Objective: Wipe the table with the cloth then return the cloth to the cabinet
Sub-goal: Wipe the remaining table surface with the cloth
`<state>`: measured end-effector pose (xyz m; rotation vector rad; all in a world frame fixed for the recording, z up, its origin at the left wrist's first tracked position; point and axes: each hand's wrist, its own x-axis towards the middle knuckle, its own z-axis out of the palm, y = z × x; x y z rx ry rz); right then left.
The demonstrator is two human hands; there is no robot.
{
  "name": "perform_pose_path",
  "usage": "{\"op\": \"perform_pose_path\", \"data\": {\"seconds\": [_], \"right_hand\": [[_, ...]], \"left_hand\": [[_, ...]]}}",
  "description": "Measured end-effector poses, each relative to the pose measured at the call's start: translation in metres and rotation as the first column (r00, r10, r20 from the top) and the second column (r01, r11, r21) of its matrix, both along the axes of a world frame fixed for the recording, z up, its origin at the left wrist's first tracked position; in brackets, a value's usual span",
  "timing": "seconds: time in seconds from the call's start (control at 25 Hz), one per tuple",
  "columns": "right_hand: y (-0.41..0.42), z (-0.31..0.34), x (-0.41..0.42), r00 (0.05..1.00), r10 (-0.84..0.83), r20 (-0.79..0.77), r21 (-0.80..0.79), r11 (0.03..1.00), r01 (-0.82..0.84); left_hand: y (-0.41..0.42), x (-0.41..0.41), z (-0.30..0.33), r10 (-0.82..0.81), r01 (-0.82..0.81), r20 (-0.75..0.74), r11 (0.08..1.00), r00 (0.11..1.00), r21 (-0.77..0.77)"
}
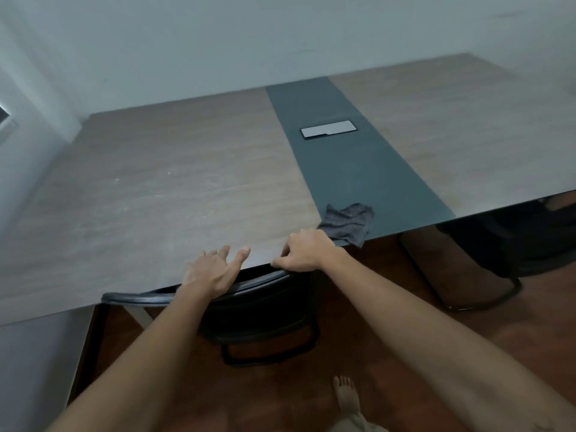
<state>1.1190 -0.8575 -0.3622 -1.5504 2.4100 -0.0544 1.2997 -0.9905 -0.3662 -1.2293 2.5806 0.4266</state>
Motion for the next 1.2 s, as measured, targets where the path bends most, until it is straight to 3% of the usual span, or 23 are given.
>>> {"op": "perform_pose_path", "data": {"seconds": [0.12, 0.32, 0.48, 0.72, 0.88, 1.2], "right_hand": [[-0.014, 0.002, -0.033, 0.98, -0.051, 0.194, 0.003, 0.999, 0.051], [-0.029, -0.031, -0.114, 0.945, -0.179, 0.272, -0.022, 0.981, 0.192], [-0.028, -0.085, -0.161, 0.954, -0.24, 0.181, -0.031, 0.968, 0.249], [-0.009, -0.156, -0.204, 0.959, -0.266, -0.1, -0.07, 0.963, 0.26], [-0.009, -0.179, -0.211, 0.954, -0.283, -0.1, -0.128, 0.954, 0.27], [-0.03, -0.181, -0.177, 0.994, -0.025, -0.11, -0.075, 0.997, 0.017]], "left_hand": [[-0.014, -0.035, -0.005, 0.007, -0.007, -0.006, 1.0, 1.0, 0.01], [-0.037, -0.097, -0.037, -0.01, 0.01, 0.003, 0.999, 1.0, 0.034], [-0.049, -0.135, -0.077, 0.001, -0.001, 0.01, 0.997, 1.0, 0.073], [-0.061, -0.172, -0.139, -0.06, 0.059, -0.073, 0.998, 0.996, -0.008], [-0.067, -0.175, -0.168, -0.037, 0.027, -0.119, 0.996, 0.992, -0.091], [-0.069, -0.172, -0.183, -0.043, 0.016, -0.177, 0.988, 0.983, -0.156]]}}
